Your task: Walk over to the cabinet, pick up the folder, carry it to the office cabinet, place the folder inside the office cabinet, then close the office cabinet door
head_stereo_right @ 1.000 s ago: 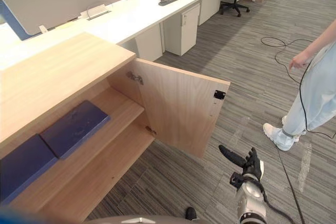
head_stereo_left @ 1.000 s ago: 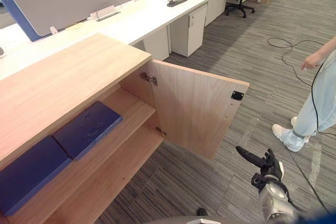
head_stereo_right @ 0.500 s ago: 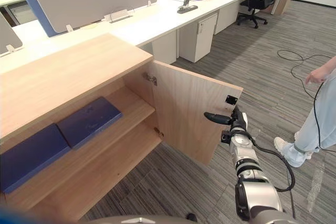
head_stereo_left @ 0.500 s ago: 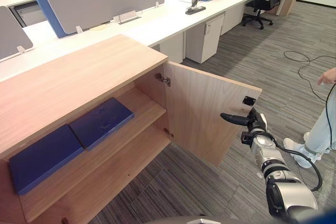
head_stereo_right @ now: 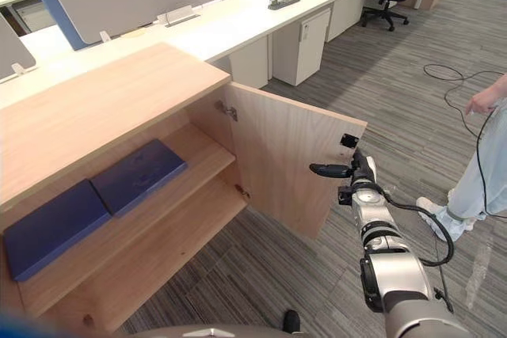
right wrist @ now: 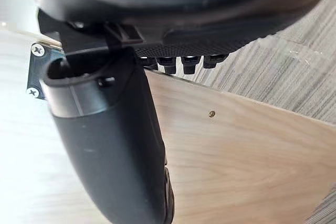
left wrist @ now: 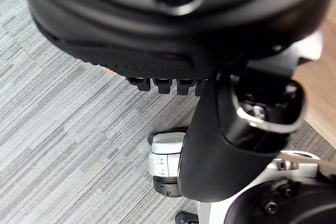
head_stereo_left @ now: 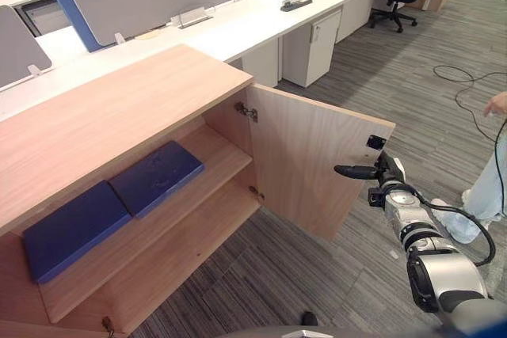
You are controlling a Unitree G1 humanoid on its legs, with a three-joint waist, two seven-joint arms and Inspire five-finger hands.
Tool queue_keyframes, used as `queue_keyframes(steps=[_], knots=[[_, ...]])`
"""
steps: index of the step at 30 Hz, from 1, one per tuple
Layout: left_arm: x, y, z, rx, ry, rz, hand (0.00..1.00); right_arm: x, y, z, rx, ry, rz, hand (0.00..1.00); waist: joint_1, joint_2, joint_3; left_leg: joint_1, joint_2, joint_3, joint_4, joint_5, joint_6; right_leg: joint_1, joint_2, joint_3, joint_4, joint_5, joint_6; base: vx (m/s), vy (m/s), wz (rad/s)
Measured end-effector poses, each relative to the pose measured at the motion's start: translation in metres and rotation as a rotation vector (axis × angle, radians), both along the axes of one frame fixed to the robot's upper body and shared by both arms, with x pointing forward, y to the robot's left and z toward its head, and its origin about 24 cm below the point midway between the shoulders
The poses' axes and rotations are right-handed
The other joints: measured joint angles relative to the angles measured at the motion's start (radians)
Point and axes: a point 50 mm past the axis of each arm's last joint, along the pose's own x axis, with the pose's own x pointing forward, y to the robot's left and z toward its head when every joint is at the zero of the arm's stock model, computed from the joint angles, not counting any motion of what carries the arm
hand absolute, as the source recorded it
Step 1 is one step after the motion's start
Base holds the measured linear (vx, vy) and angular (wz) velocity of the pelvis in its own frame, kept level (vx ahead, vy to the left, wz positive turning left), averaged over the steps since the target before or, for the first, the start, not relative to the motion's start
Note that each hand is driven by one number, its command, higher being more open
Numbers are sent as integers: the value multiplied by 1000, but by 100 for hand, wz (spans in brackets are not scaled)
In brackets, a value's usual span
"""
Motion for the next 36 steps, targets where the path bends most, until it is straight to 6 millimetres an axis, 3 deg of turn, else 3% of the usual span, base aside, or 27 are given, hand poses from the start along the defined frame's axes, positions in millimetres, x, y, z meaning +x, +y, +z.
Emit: queue_keyframes(steps=[2, 5, 12, 16, 19, 23, 27, 29, 36], knots=[[4, 0, 1, -10, -10, -35, 100, 0, 4, 6, -195, 21, 151, 100, -22, 2, 18, -3, 6, 4, 9, -10, -5, -1, 7, 6, 0, 0, 0, -46, 0, -11], [5, 4, 2, -28, -10, -83, 100, -6, 6, 10, -443, 69, 388, 100, -28, 3, 18, 0, 27, 27, 18, -16, -13, -8, 31, 29, 0, 1, -5, -10, -13, -24], [6, 6, 2, -34, -10, -108, 100, -15, 21, 14, -648, 91, 643, 100, -30, 4, 17, 1, 39, 55, 23, -21, -18, -26, 54, 69, 0, 8, -17, 2, -7, -20], [3, 4, 2, -55, 5, -130, 100, -34, 53, 21, -771, 101, 980, 100, -46, 22, 6, 7, 51, 92, 33, -35, -20, -37, 76, 111, 1, 16, -28, 18, 9, -35], [2, 4, 2, -54, 9, -156, 100, -56, 94, 18, -778, 98, 1304, 100, -38, 33, -1, 8, 80, 108, 80, -66, -17, -35, 109, 141, 1, 20, -47, 55, -36, -39], [7, 10, 2, -20, -3, -178, 100, -85, 146, 11, -663, 42, 1613, 100, -19, 17, 4, 7, 101, 107, 96, -75, -17, -34, 131, 151, 1, 19, -57, 11, -59, -10], [5, 14, 2, -4, -9, -120, 100, -113, 166, 3, -594, 70, 1870, 100, 7, 0, 3, 5, 100, 106, 97, -81, -23, -36, 129, 151, 0, 20, -55, -37, -11, 1], [5, 14, 2, 7, -9, -90, 100, -121, 170, -3, -643, 83, 1944, 100, 9, -5, 6, 3, 97, 108, 96, -81, -23, -39, 126, 153, 0, 21, -53, 0, 0, 0], [9, 22, 1, 42, -1, -12, 100, -115, 175, 2, -687, 67, 1951, 100, 24, -28, 12, 4, 97, 106, 90, -75, -24, -39, 128, 146, 1, 25, -59, 28, 7, 1]])
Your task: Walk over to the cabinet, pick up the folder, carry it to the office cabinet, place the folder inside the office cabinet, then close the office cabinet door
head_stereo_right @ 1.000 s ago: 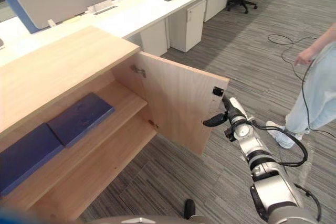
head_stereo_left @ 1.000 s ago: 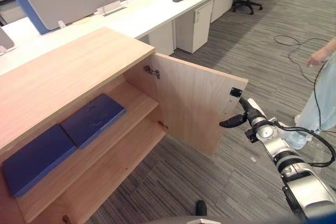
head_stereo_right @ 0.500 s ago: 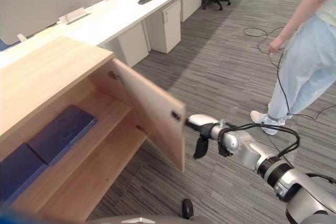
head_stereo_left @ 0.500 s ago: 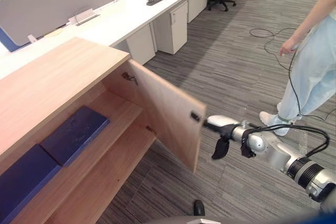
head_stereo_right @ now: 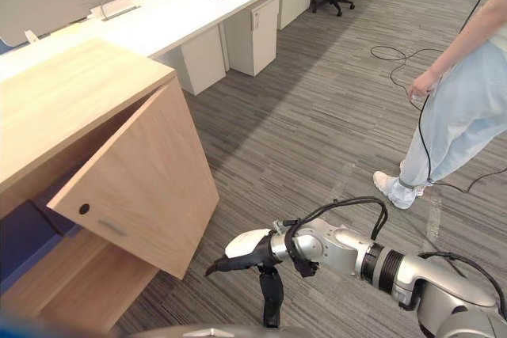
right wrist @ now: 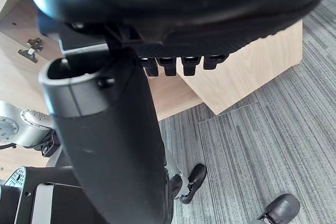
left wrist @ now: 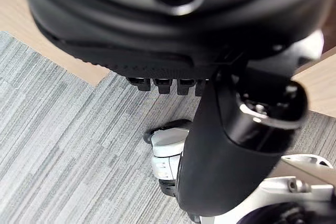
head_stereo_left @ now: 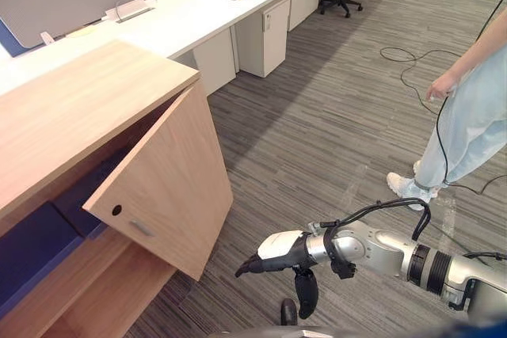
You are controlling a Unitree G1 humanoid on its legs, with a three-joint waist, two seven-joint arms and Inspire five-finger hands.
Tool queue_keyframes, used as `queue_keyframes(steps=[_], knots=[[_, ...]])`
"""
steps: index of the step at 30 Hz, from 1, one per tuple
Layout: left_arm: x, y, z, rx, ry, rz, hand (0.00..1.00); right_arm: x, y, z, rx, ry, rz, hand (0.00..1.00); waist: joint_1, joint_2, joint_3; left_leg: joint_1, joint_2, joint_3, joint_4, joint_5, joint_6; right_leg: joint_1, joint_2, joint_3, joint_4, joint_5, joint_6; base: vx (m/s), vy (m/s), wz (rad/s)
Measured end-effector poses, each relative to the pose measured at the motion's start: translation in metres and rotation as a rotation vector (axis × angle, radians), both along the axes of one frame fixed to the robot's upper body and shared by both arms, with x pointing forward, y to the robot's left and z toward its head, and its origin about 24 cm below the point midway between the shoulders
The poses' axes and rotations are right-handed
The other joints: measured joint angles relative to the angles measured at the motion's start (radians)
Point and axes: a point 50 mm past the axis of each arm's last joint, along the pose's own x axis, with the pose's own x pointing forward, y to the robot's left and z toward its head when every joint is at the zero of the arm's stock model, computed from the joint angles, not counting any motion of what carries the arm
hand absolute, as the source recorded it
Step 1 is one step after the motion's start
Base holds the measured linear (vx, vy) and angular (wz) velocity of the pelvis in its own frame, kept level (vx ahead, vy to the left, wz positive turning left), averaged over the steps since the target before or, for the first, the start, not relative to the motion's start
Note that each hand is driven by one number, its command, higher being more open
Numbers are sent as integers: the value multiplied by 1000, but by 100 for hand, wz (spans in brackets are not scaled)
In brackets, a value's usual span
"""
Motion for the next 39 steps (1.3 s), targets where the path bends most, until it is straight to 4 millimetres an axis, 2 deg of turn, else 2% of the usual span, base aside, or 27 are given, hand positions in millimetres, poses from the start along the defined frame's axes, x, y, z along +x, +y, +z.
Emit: queue_keyframes(steps=[4, 6, 9, 10, 12, 13, 14, 15, 16, 17, 18, 19, 20, 21, 22, 23, 24, 25, 26, 27, 29, 31, 33, 36, 37, 38, 39], knots=[[-1, 5, 1, 16, -2, 46, 100, 4, 16, -5, 36, 19, -21, 100, 15, -17, 1, 2, -2, -21, 0, 2, 3, 14, -7, -20, 0, -2, -1, 1, 9, 17], [0, 7, 1, 23, -5, 49, 100, 4, 22, -15, 45, 52, -63, 100, 20, -20, -1, -1, -10, -49, -6, 9, -1, 21, -17, -39, 0, -5, 4, -43, 8, 37], [0, 6, 1, 28, -5, 55, 100, -7, 26, -45, 18, 119, -145, 100, 32, -23, -4, -1, -29, -94, -19, 23, 5, 39, -44, -79, -1, -17, 19, -63, 38, 48], [1, 5, 1, 27, -8, 54, 100, -14, 24, -63, -15, 157, -189, 100, 36, -21, -6, -4, -38, -121, -15, 23, 9, 51, -57, -103, -1, -24, 25, -69, 53, 70], [2, 0, 0, 22, -14, 46, 100, -31, 15, -98, -89, 224, -322, 100, 41, -9, -12, -30, -64, -196, 6, 16, 24, 62, -96, -171, 24, -50, 43, -64, 61, 94], [3, -5, -1, 14, -16, 40, 100, -36, 9, -109, -122, 245, -368, 100, 41, -1, -11, -40, -75, -223, 19, 13, 30, 54, -112, -193, 57, -71, 48, -86, 145, 117], [5, -17, -3, -12, -21, 40, 100, -45, -3, -127, -196, 283, -457, 100, 39, 19, -1, -47, -103, -282, 40, 10, 52, 49, -158, -247, 144, -128, 67, -98, 186, 151], [3, -26, -5, -34, -13, 29, 100, -57, -19, -142, -275, 323, -545, 100, 33, 27, 3, -50, -143, -349, 58, 11, 68, 47, -219, -305, 249, -189, 94, -97, 228, 167], [2, -28, -5, -39, -11, 24, 100, -63, -27, -149, -309, 342, -588, 100, 32, 28, 3, -52, -168, -387, 66, 11, 79, 48, -256, -334, 296, -221, 108, -93, 249, 195], [4, -27, -5, -42, -19, 7, 100, -72, -41, -159, -344, 386, -707, 100, 22, 25, 2, -68, -215, -465, 85, 11, 95, 52, -322, -390, 375, -265, 123, -97, 251, 189], [7, -28, -4, -41, -36, 8, 100, -75, -53, -165, -364, 405, -828, 100, 23, 26, 0, -92, -256, -537, 107, 7, 112, 45, -357, -375, 431, -286, 112, -106, 225, 184], [9, -28, -4, -40, -44, 4, 100, -76, -57, -167, -367, 413, -882, 100, 22, 27, 0, -107, -268, -563, 117, 9, 117, 36, -359, -334, 441, -286, 112, -62, 126, 169], [14, -27, -3, -39, -63, 2, 100, -79, -63, -171, -360, 434, -1001, 100, 22, 37, 0, -141, -292, -651, 137, 13, 126, -2, -333, -182, 499, -321, 78, 9, 43, 188], [18, -25, -3, -33, -78, 2, 100, -78, -67, -171, -328, 451, -1107, 100, 13, 36, -6, -190, -309, -742, 166, 17, 120, -31, -260, 10, 506, -377, 97, 64, -30, 199], [21, -24, -2, -29, -85, 4, 100, -78, -68, -171, -303, 457, -1166, 100, 11, 30, -6, -216, -322, -791, 175, 21, 113, -34, -222, 103, 495, -402, 100, 114, -167, 229], [26, -18, -1, -14, -98, 25, 100, -80, -69, -172, -252, 480, -1275, 100, 7, 5, 1, -247, -353, -880, 181, 24, 102, -28, -174, 264, 465, -433, 110, 115, -269, 221], [27, -12, 0, 1, -107, 61, 100, -84, -68, -174, -219, 507, -1357, 100, 9, -20, 11, -261, -377, -943, 181, 25, 99, -17, -151, 331, 451, -445, 145, 99, -291, 209], [27, -12, 0, 3, -112, 86, 100, -84, -71, -174, -213, 512, -1387, 100, 14, -17, 11, -260, -375, -979, 182, 25, 98, -8, -146, 297, 453, -449, 140, 92, -310, 178], [27, -15, -1, -1, -118, 126, 100, -89, -73, -176, -195, 537, -1461, 100, 21, -13, 9, -263, -369, -1008, 173, 29, 103, 9, -151, 216, 439, -453, 124, 41, -318, 180], [27, -18, -1, -8, -119, 166, 100, -94, -82, -177, -164, 569, -1576, 100, 13, -7, 4, -303, -384, -984, 293, 9, 64, 29, -169, 121, 439, -458, 107, 26, -257, 181], [28, -17, -1, 2, -141, 230, 100, -102, -91, -179, -137, 591, -1687, 100, 13, 2, -3, -311, -366, -954, 376, -11, 53, 77, -163, 14, 423, -464, 96, 11, -166, 158], [39, -16, 2, 1, -212, 338, 100, -107, -95, -179, -115, 609, -1753, 100, 14, 10, -14, -317, -334, -929, 337, -23, 53, 99, -145, -70, 412, -466, 91, 50, -186, 162], [46, -16, 4, -7, -277, 429, 100, -112, -96, -181, -92, 638, -1801, 100, 21, -1, -18, -313, -322, -950, 280, -11, 37, 123, -135, -88, 382, -463, 83, 50, -76, 121], [43, -14, 4, -12, -299, 529, 100, -121, -86, -184, -30, 723, -1897, 100, 51, -12, -10, -305, -333, -957, 258, 18, 34, 189, -131, -110, 305, -454, 72, 6, -12, 48], [44, -14, 4, -17, -305, 555, 100, -122, -85, -185, 16, 750, -1958, 100, 42, -26, -2, -305, -317, -892, 242, 31, 55, 216, -140, -152, 286, -447, 67, -49, -25, 91], [45, -13, 3, -23, -307, 600, 100, -123, -87, -185, 56, 761, -2015, 100, 32, -23, 13, -327, -274, -722, 285, 18, 97, 237, -147, -200, 270, -443, 66, -59, -21, 110], [44, -15, 2, -32, -294, 629, 100, -124, -92, -185, 74, 757, -2057, 100, 23, -21, 20, -358, -231, -576, 355, 9, 90, 257, -149, -234, 269, -443, 66, -47, 2, 90]])
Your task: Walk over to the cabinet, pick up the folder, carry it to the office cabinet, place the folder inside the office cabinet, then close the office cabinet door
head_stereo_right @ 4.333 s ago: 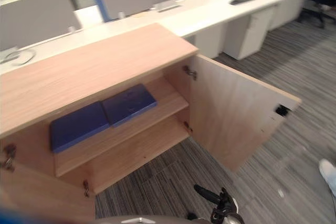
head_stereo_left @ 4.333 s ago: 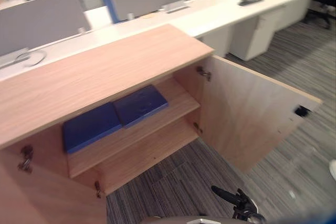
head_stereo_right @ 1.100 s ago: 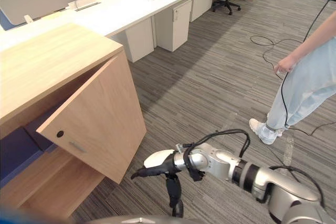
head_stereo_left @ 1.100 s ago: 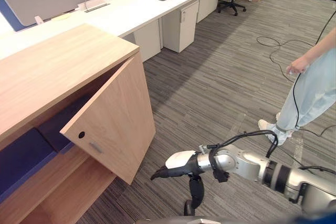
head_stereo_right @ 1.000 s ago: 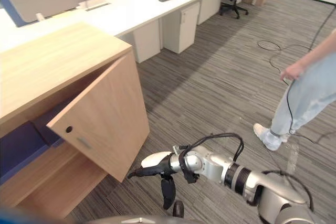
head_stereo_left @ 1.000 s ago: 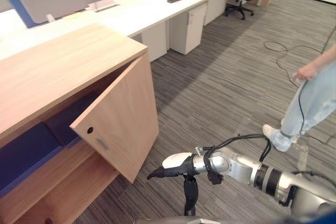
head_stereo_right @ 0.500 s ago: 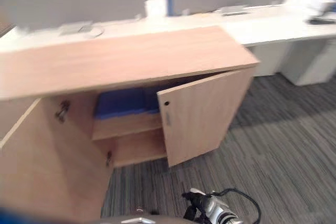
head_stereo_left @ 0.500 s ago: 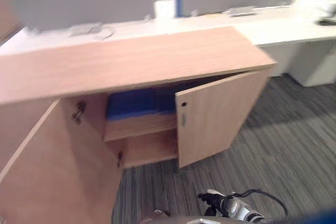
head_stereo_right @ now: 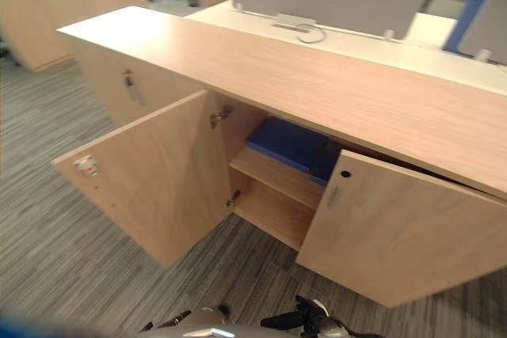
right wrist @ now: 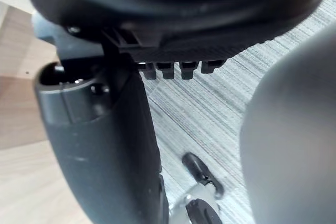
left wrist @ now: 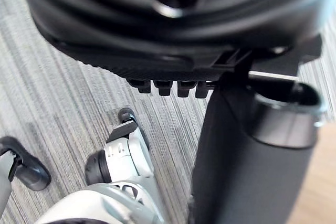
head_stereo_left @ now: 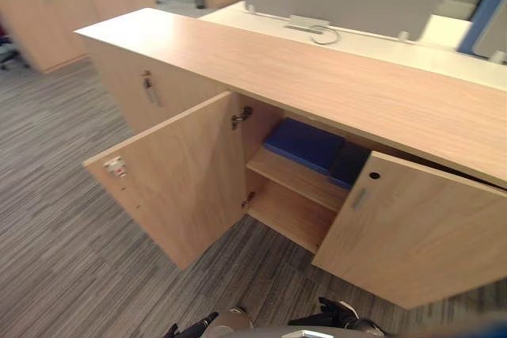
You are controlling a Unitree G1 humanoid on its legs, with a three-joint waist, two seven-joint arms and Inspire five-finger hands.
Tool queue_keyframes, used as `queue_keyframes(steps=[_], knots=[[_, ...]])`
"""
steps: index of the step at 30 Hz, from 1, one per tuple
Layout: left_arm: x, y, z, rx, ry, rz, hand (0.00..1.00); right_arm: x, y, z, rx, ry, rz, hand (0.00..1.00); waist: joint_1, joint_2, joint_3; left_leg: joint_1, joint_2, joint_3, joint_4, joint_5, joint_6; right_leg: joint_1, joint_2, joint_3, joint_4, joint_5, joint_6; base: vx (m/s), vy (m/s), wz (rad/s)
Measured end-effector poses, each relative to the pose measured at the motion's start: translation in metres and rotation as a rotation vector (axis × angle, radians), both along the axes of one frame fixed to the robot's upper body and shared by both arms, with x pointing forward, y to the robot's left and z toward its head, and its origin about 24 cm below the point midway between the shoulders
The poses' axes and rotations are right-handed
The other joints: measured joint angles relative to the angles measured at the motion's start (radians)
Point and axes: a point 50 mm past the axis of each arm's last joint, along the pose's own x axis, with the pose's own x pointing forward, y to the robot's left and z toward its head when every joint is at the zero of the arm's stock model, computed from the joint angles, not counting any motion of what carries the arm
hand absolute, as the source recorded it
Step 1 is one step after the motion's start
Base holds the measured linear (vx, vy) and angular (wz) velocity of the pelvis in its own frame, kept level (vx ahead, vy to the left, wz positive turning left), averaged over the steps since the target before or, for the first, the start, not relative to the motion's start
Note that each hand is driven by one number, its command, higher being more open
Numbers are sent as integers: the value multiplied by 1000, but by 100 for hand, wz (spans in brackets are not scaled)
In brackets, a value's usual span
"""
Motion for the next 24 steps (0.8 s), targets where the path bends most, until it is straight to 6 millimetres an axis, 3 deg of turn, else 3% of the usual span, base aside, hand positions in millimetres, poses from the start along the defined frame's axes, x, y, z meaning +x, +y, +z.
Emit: queue_keyframes(steps=[1, 2, 3, 5, 6, 7, 8, 9, 12, 16, 18, 19, 24], knots=[[-3, 0, -1, -10, 5, 33, 100, -1, -3, 0, 1, -2, -40, 100, -6, 4, 5, -11, 33, 97, 40, -9, 5, 13, -3, -23, -3, 0, 0, 2, 30, 89], [-7, 2, -1, -12, 6, 84, 100, -5, -9, 0, 0, -5, -135, 100, -16, 8, 7, -12, 106, 319, 106, -35, 10, 28, -14, -67, -8, 0, 3, 44, 83, 81], [-9, 5, 0, -6, 8, 97, 100, -7, -13, 0, -1, -6, -187, 100, -18, 8, 9, 6, 133, 426, 121, -51, 20, 30, -26, -87, -8, -2, 15, 60, 105, 80], [-11, 7, -1, -7, 21, 90, 100, -9, -19, 0, 3, -14, -275, 100, -33, 17, 16, 28, 139, 545, 105, -111, 37, 27, -51, -135, 11, -17, 48, 72, 163, 83], [-11, 4, -2, -17, 23, 90, 100, -8, -22, 1, 6, -19, -307, 100, -28, 21, 31, 36, 99, 541, 71, -109, 71, 25, -71, -149, 39, -37, 69, 60, 172, 86], [-12, 4, -2, -18, 27, 91, 100, -9, -19, 0, 22, -17, -335, 100, -29, 10, 37, 51, 63, 531, 26, -91, 83, 26, -90, -145, 38, -43, 62, 61, 156, 98], [-13, 2, -2, -27, 28, 95, 100, -12, -16, -1, 46, -14, -386, 100, -49, -19, 29, 84, -11, 501, -83, -44, 101, 28, -112, -122, 14, -39, 41, 42, 95, 116], [-11, 2, -2, -38, 15, 103, 100, -13, -16, -1, 53, -17, -411, 100, -60, -27, 24, 107, -54, 467, -156, -6, 113, 26, -114, -121, -10, -27, 25, 34, 67, 118], [-10, -1, -2, -51, 7, 118, 100, -15, -17, -1, 81, -23, -513, 100, -63, -18, 21, 178, -110, 412, -294, 59, 131, 18, -114, -121, -28, 3, 34, -31, 10, 75], [-4, 3, 5, -5, -51, 40, 100, -21, -17, -2, 88, -18, -552, 100, -62, -24, -1, 255, -128, 402, -483, 144, 128, 8, -112, -124, -53, 45, 53, 53, -36, 7], [19, 1, 16, 30, -161, -60, 100, -23, -17, -3, 86, -11, -555, 100, -63, -28, -4, 285, -129, 383, -570, 195, 130, 7, -104, -130, -68, 53, 58, 100, -58, 23], [39, -6, 24, 40, -238, -141, 100, -26, -20, -3, 75, -2, -565, 100, -62, -30, -3, 284, -128, 374, -571, 197, 128, 13, -102, -132, -68, 55, 61, 68, -37, 25], [83, -18, 44, 97, -382, -288, 100, -26, -18, -2, 67, -10, -571, 100, -75, -33, -13, 308, -120, 390, -572, 188, 112, 30, -96, -123, -68, 58, 56, 52, -26, -5]])
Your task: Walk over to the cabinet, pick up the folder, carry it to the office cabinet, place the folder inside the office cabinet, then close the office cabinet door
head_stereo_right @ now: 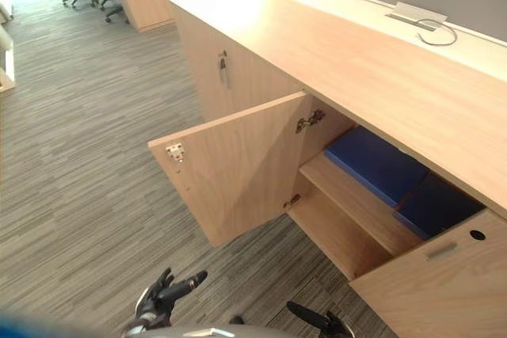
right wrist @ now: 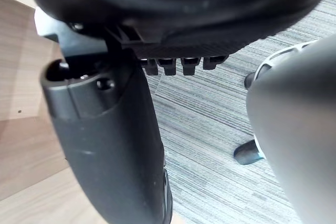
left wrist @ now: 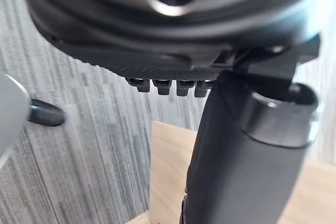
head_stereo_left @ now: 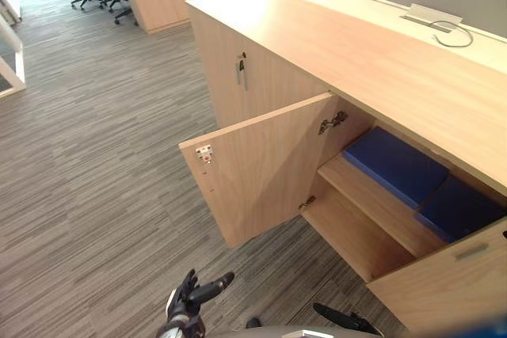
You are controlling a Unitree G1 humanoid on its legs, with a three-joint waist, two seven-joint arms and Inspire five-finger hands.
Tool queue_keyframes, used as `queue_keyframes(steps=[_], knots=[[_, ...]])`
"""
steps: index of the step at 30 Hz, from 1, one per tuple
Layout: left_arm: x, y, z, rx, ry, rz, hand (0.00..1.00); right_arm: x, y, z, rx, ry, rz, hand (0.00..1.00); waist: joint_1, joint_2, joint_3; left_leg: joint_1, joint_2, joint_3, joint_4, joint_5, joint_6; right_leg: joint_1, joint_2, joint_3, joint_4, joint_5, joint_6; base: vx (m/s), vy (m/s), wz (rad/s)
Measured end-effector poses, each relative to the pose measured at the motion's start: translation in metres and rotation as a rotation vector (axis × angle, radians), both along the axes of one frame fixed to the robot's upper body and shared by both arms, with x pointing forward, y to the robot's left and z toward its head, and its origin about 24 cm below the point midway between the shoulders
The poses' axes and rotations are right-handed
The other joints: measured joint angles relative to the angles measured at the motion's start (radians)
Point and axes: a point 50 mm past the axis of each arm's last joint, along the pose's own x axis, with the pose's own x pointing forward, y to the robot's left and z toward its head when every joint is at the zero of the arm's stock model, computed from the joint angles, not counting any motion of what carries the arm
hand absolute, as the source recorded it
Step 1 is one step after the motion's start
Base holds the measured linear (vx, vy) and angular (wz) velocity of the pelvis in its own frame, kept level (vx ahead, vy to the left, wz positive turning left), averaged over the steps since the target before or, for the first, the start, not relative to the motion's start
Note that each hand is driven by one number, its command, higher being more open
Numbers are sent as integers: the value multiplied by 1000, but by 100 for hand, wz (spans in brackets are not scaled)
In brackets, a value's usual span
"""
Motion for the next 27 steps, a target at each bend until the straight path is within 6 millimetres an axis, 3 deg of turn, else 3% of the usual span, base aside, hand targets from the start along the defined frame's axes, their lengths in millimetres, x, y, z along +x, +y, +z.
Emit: queue_keyframes(steps=[4, 9, 16, 22, 27], knots=[[28, 17, 30, 165, -130, -53, 100, 2, 3, 0, 5, -8, 3, 100, -8, 5, -2, 11, 17, 22, 0, -1, -12, 2, 14, 7, 0, 12, -12, 11, -35, -17], [49, 63, 63, 388, -203, 25, 100, 1, 1, 1, 5, -18, 6, 100, -17, 27, -15, 21, 47, 62, -1, -3, -29, -2, 36, 34, -8, 28, -17, -41, -37, -25], [56, 76, 69, 390, -190, 76, 100, 1, -1, 2, 18, -28, 15, 100, -18, 34, -23, 21, 50, 109, -2, -8, -40, -1, 40, 62, -50, 23, -23, -72, -24, -24], [59, 88, 72, 386, -184, 125, 100, -2, -1, 2, 29, -19, 18, 100, -18, 22, -30, 23, 50, 130, -2, -8, -40, 0, 40, 82, -70, 20, -27, -48, -10, -12], [70, 94, 83, 440, -210, 50, 100, -6, -2, 1, 28, -9, 17, 100, -13, 8, -32, 25, 47, 129, -2, -9, -38, 5, 39, 83, -70, 20, -27, 0, 0, 0]])
